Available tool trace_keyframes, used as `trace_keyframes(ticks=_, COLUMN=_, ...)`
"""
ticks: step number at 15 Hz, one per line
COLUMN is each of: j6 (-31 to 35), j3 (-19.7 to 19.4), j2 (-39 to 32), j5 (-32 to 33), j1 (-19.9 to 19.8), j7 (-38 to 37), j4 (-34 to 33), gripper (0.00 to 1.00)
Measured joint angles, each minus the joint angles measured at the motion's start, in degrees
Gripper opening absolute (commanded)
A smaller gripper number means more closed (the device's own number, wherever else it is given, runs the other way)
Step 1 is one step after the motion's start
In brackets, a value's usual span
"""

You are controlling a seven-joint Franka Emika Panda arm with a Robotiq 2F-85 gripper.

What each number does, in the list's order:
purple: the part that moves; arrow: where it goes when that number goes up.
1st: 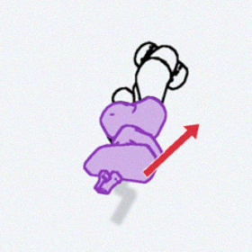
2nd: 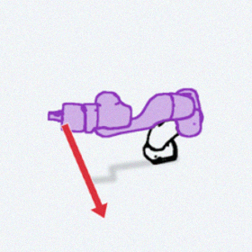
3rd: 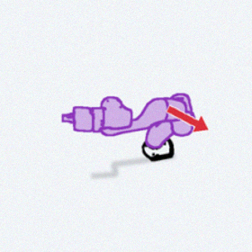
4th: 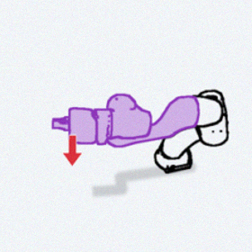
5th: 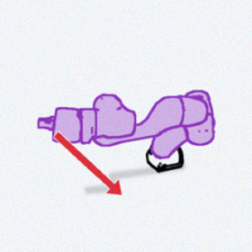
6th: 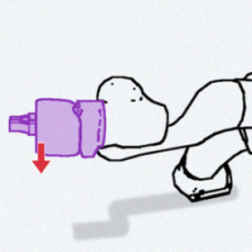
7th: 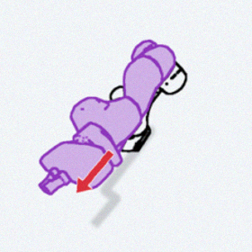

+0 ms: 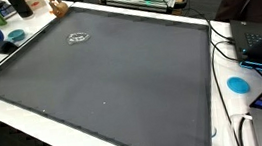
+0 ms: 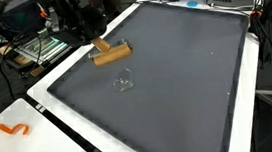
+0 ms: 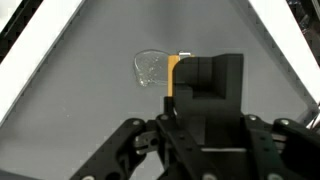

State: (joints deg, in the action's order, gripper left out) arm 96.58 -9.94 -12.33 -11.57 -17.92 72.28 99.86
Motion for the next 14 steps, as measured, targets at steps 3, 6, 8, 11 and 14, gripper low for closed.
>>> trace_keyframes(ticks=3, j6=2.3, j3=0.1, j2=2.0, j5=0.5, j1=1.0, j7=0.0, j4=3.1, gripper=0.24)
trace_keyframes(ticks=6, j6=5.3, j3=0.2, j2=4.3, j5=2.3, j1=2.3, j7=0.0, j4=7.4, gripper=0.24)
trace_keyframes(ticks=8, j6=7.6, j3=0.4, j2=5.9, j5=4.6, j1=3.4, j7=-0.2, j4=10.6, gripper=0.24)
trace_keyframes(ticks=11, j6=11.1, j3=0.9, j2=8.2, j5=9.2, j1=5.2, j7=-1.2, j4=15.0, gripper=0.24)
trace_keyframes(ticks=14, j6=13.9, j3=1.7, j2=10.0, j5=14.8, j1=7.2, j7=-2.9, j4=19.0, gripper=0.24)
